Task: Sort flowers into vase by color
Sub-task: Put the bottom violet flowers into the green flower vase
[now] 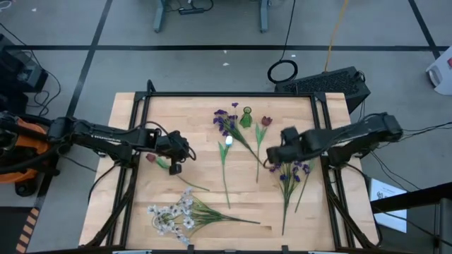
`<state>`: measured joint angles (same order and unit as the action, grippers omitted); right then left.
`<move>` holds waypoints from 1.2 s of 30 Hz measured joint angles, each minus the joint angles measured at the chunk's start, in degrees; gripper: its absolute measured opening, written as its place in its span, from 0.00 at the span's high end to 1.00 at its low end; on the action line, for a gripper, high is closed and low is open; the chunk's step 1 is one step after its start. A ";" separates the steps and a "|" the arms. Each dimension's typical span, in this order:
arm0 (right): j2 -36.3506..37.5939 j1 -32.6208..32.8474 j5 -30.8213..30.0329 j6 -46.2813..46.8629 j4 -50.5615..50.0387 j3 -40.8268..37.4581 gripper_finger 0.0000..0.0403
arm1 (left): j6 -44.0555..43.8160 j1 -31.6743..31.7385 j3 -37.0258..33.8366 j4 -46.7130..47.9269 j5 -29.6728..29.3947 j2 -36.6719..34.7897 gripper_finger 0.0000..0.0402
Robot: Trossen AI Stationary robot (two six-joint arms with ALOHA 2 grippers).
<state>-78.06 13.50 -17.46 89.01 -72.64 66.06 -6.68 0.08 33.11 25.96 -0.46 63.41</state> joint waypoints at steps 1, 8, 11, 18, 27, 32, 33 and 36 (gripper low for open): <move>-1.26 1.64 1.86 3.16 -0.07 0.00 1.00 | -0.31 0.00 -1.30 -1.60 0.96 -0.43 1.00; -6.78 11.88 8.50 22.59 0.13 0.00 0.99 | -0.46 -0.04 -4.77 -7.07 4.36 -1.37 1.00; -8.27 14.60 9.91 27.07 0.55 0.00 0.94 | -0.18 -0.04 -4.77 -8.17 4.49 -1.35 1.00; -10.04 18.12 11.71 32.33 6.73 -3.53 0.71 | -0.69 -0.04 -4.77 -10.55 5.54 -1.35 1.00; -10.11 19.63 16.21 36.33 27.47 -16.80 0.36 | -5.05 -0.09 -4.77 -12.76 6.72 -1.35 1.00; -10.10 19.60 17.72 37.42 33.62 -21.27 0.22 | -7.78 -0.09 -4.77 -14.71 6.74 -1.35 1.00; -10.10 19.61 17.98 37.88 33.50 -21.72 0.21 | -8.11 -0.09 -4.77 -15.24 6.77 -1.35 1.00; -10.08 19.61 19.14 37.96 33.40 -22.66 0.19 | -9.56 -0.09 -4.77 -16.30 6.77 -1.35 1.00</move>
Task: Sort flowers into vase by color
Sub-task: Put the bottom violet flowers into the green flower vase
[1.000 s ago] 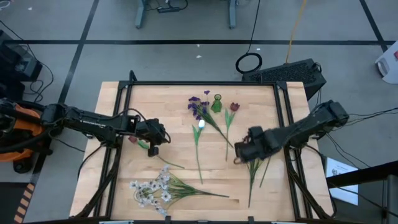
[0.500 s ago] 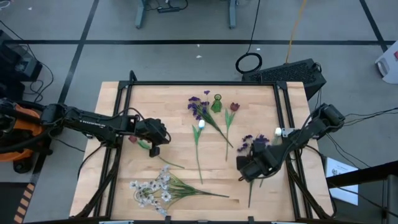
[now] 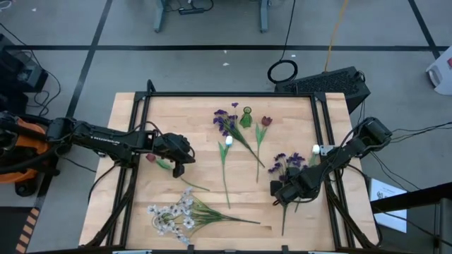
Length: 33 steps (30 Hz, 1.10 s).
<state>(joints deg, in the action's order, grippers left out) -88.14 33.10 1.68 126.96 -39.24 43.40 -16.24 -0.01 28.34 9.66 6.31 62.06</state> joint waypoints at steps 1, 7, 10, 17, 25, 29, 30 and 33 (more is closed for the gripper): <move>0.02 0.00 -0.01 -0.18 0.12 -0.22 0.19 | -0.01 0.00 0.00 -0.38 0.00 0.02 1.00; 0.15 -0.74 -0.62 -1.46 0.08 -0.90 0.28 | -0.02 0.00 0.00 -2.11 -0.01 0.00 1.00; 0.13 -1.51 -0.43 -2.04 -0.42 -0.96 0.38 | -0.01 0.00 0.00 -1.73 -0.01 0.02 1.00; 0.10 -3.08 -3.13 -5.01 -1.03 -0.99 0.74 | -0.01 0.00 0.19 -1.26 0.00 0.01 1.00; 0.12 -3.51 -4.24 -10.90 -0.54 -1.03 0.96 | 0.04 0.00 3.87 3.10 0.98 -0.83 1.00; 0.26 -4.17 0.75 -10.54 1.26 -1.02 0.99 | 2.62 0.00 5.96 7.70 0.93 -2.14 1.00; 0.45 -4.19 0.37 -10.74 1.48 -0.84 0.99 | 4.35 0.00 6.46 8.77 0.93 -2.41 1.00; 1.40 -4.21 -8.15 -12.52 1.67 0.77 0.99 | 8.21 -0.01 8.07 11.69 0.65 -3.27 1.00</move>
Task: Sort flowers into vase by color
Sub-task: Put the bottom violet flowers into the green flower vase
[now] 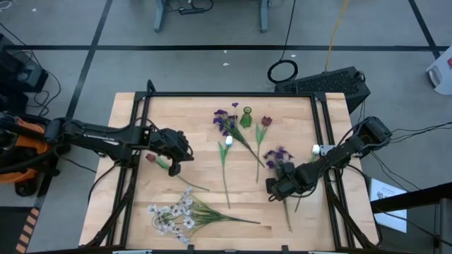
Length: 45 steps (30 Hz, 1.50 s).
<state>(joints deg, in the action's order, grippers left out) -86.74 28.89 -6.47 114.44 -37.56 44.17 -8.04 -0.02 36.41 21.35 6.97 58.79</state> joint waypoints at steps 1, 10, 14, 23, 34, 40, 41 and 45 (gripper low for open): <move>1.05 -0.10 -4.42 -0.95 0.14 0.56 0.99 | 0.28 -0.01 0.62 0.82 -0.63 -0.19 1.00; 12.10 -7.58 -28.40 -24.24 -1.56 1.26 1.00 | 1.08 0.05 2.33 1.50 -12.47 -0.73 1.00; 17.69 -16.14 -29.31 -40.26 -1.11 1.26 1.00 | 1.05 0.42 2.33 1.25 -15.39 -0.73 1.00; 33.39 -45.34 -15.29 -82.81 6.42 1.26 1.00 | -5.46 2.34 2.33 0.08 -19.28 -0.73 1.00; 25.10 -67.28 27.47 -103.04 49.15 1.26 1.00 | -5.15 3.38 2.33 0.08 -19.89 -0.71 1.00; 17.50 -70.77 36.67 -101.37 64.15 1.26 1.00 | -5.14 3.38 2.33 0.12 -19.89 -0.71 1.00; 16.83 -71.09 36.71 -101.49 64.43 1.26 1.00 | -5.13 3.38 2.33 0.15 -19.89 -0.71 1.00; 14.91 -72.08 39.38 -102.90 66.06 1.26 1.00 | -5.18 3.24 2.33 0.15 -19.89 -0.71 1.00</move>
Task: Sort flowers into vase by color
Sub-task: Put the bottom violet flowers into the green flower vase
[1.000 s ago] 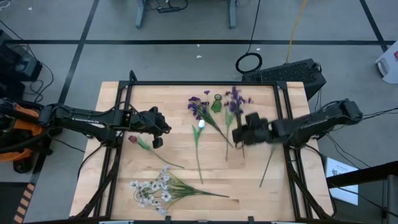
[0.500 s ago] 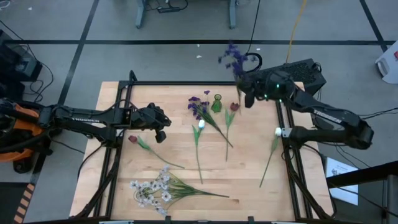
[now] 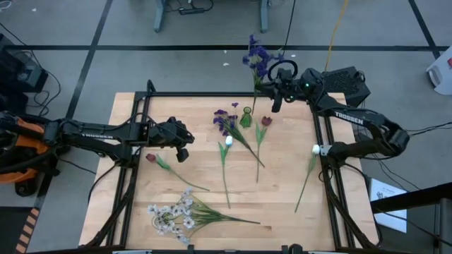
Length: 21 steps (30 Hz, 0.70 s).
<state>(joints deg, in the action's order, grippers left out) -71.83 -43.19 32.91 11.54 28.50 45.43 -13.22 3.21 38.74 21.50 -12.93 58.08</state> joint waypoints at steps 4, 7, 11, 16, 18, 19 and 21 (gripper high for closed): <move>-0.55 -0.80 0.75 0.54 4.17 0.00 1.00 | -0.04 -0.34 0.00 -0.11 0.00 0.00 1.00; -1.13 -1.19 2.35 0.69 6.24 0.00 1.00 | -0.04 -0.34 0.00 -0.19 -0.20 0.00 1.00; -3.35 -1.12 3.48 -0.46 6.62 0.00 1.00 | -0.04 -0.34 0.00 -1.10 -2.02 0.00 1.00; -7.14 -1.29 3.44 -0.27 11.95 0.00 1.00 | -0.13 -0.34 0.00 -3.16 -2.29 0.02 1.00; -8.04 -1.52 3.53 -0.28 12.13 0.00 1.00 | -0.19 -0.34 0.00 -3.13 -2.29 0.02 1.00; -8.56 -1.70 3.65 -0.38 12.06 0.00 1.00 | -0.20 -0.34 0.00 -3.14 -2.29 0.02 1.00; -9.68 -2.12 5.17 -0.41 12.12 0.00 1.00 | -0.19 -0.34 0.00 -3.13 -2.32 0.02 1.00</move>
<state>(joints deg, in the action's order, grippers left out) -81.51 -45.31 38.08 11.13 40.62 45.43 -13.41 2.87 38.74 18.37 -15.25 58.11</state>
